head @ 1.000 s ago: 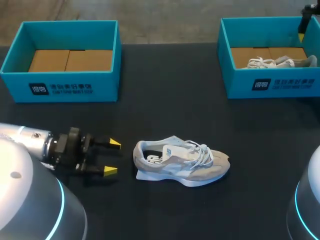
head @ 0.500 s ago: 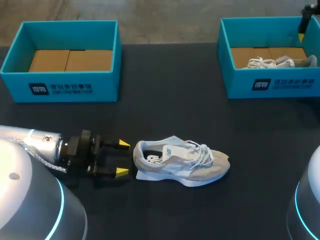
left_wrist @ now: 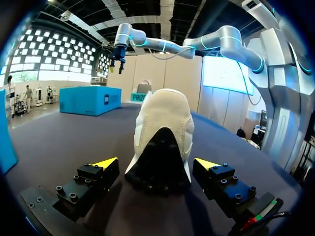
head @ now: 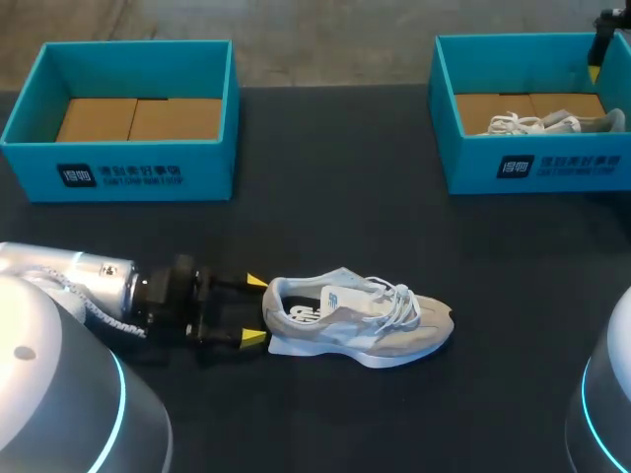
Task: Take the shoe out of the shoebox, open the shoe tongue, remove and reinsert the insole, then place the shoe into the shoebox
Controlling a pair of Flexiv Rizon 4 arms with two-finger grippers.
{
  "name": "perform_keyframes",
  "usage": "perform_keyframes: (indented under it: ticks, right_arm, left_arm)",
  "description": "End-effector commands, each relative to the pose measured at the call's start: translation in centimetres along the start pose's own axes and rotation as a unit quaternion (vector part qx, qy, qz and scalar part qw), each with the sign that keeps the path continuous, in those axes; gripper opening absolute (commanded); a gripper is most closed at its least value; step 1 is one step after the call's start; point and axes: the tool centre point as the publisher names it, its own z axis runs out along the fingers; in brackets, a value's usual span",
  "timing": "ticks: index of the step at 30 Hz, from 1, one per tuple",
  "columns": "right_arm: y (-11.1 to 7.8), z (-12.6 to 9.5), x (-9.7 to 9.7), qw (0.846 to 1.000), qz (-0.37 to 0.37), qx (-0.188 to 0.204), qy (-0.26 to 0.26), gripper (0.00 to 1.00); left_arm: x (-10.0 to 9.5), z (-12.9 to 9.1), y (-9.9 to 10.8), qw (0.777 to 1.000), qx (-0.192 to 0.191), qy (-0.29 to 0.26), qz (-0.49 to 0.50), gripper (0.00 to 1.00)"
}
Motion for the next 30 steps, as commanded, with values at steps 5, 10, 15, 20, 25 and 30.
perform_keyframes:
  ticks: [5,10,15,20,25,30]
  right_arm:
    - [-0.1,0.0,0.0,1.0,0.0,-0.001,0.0,1.0]
    - [-0.1,0.0,0.0,1.0,0.0,-0.001,0.0,1.0]
    - [-0.1,0.0,0.0,1.0,0.0,-0.001,0.0,1.0]
    - [-0.1,0.0,0.0,1.0,0.0,-0.001,0.0,1.0]
    - [-0.1,0.0,0.0,1.0,0.0,-0.001,0.0,1.0]
    - [-0.1,0.0,0.0,1.0,0.0,-0.001,0.0,1.0]
  left_arm:
    - [0.0,0.7,0.4,1.0,-0.002,0.009,0.001,1.0]
    - [0.1,1.1,0.2,1.0,-0.002,0.012,0.002,1.0]
    - [0.5,1.6,0.1,1.0,-0.004,0.019,0.008,1.0]
    - [0.5,2.2,-0.1,1.0,-0.004,0.022,0.012,1.0]
    - [0.5,2.8,-0.2,1.0,-0.005,0.026,0.014,1.0]
    - [0.5,3.3,-0.2,0.999,-0.003,0.032,0.015,1.0]
